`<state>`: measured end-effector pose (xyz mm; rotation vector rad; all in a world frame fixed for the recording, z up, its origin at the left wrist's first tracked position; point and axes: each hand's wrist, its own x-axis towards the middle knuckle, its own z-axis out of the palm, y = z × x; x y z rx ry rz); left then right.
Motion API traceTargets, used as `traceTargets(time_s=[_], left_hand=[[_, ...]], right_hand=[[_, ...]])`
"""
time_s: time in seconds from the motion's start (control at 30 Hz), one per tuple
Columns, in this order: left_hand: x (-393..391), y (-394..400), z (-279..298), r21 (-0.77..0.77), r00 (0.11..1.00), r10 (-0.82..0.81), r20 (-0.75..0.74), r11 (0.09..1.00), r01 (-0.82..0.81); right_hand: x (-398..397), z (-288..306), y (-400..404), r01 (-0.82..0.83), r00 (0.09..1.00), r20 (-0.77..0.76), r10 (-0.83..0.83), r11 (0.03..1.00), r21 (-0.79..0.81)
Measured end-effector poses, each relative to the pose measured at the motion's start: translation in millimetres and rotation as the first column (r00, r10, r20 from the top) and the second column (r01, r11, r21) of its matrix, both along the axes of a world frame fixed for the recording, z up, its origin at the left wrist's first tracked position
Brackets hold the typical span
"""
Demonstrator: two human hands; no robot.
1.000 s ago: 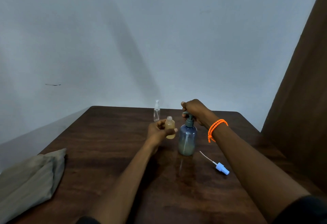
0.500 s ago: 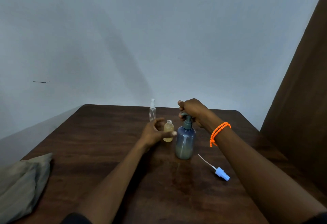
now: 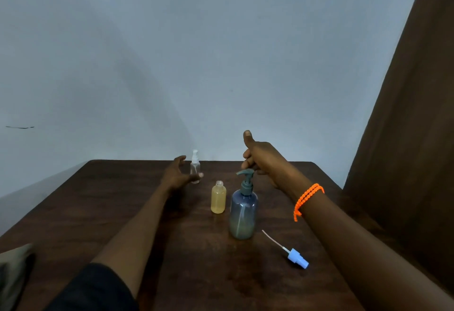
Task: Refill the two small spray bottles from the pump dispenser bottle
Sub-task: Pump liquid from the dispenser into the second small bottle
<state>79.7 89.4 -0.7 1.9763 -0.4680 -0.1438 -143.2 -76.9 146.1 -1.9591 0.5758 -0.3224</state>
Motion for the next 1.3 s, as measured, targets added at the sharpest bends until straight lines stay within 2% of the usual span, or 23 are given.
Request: traceTargets(time_s=[0.07, 0.17, 0.27, 0.37, 0.47, 0.53, 0.6, 0.67, 0.77, 0.87, 0.97, 1.07, 1.2, 1.3], left_hand=[[4.5, -11.3, -7.0, -0.042, 0.998, -0.057, -0.027, 0.998, 0.055], [2.2, -16.8, -6.9, -0.099, 1.0, -0.02, -0.008, 0.995, 0.019], [-7.7, -7.9, 2.6, -0.161, 0.996, 0.047, 0.072, 0.986, -0.035], [-31.6, 12.7, 18.4, -0.213, 0.987, 0.042, 0.156, 0.977, -0.008], [-60.9, 36.7, 35.4, -0.224, 0.972, 0.024, 0.232, 0.974, 0.03], [-78.4, 50.6, 42.8, -0.233, 0.966, 0.008, 0.259, 0.971, 0.055], [-93.2, 60.5, 46.4, -0.248, 0.959, 0.013, 0.283, 0.967, 0.06], [-105.9, 66.5, 48.6, -0.257, 0.959, 0.004, 0.282, 0.964, 0.072], [-120.9, 73.7, 47.0, -0.244, 0.962, -0.064, 0.264, 0.961, 0.131], [-136.4, 80.0, 44.3, -0.202, 0.962, -0.16, 0.22, 0.957, 0.206], [-146.9, 82.7, 50.9, -0.211, 0.951, -0.256, 0.173, 0.934, 0.29], [-154.2, 82.7, 67.7, -0.169, 0.893, -0.444, 0.067, 0.877, 0.449], [-159.0, 76.4, 75.5, -0.084, 0.845, -0.527, 0.088, 0.841, 0.534], [-160.6, 72.7, 69.7, -0.093, 0.838, -0.539, 0.082, 0.833, 0.545]], right_hand=[[-7.5, 5.8, -4.8, 0.048, 0.996, 0.076, -0.043, 0.996, -0.07], [-14.8, 13.0, -5.7, 0.106, 0.978, 0.198, -0.066, 0.973, -0.204], [-1.9, 20.3, 2.4, 0.188, 0.964, 0.255, -0.07, 0.86, -0.474], [20.7, 30.4, 25.3, 0.051, 0.967, 0.227, 0.119, 0.778, -0.627], [40.2, 35.0, 58.2, -0.171, 0.955, 0.059, 0.292, 0.7, -0.693], [48.1, 36.3, 76.9, -0.255, 0.951, -0.053, 0.304, 0.676, -0.692], [50.8, 35.7, 88.8, -0.335, 0.935, -0.121, 0.333, 0.717, -0.611], [47.7, 33.4, 94.4, -0.39, 0.918, -0.186, 0.351, 0.713, -0.583], [36.0, 31.2, 96.3, -0.453, 0.889, -0.246, 0.387, 0.655, -0.605], [18.7, 34.8, 95.9, -0.514, 0.853, -0.32, 0.413, 0.555, -0.653], [1.6, 41.4, 90.5, -0.498, 0.856, -0.299, 0.422, 0.516, -0.697], [-19.0, 49.0, 85.4, -0.512, 0.841, -0.311, 0.443, 0.466, -0.721], [-37.3, 52.4, 83.8, -0.556, 0.801, -0.36, 0.478, 0.373, -0.742], [-45.1, 67.2, 79.4, -0.476, 0.844, -0.272, 0.462, 0.414, -0.776]])
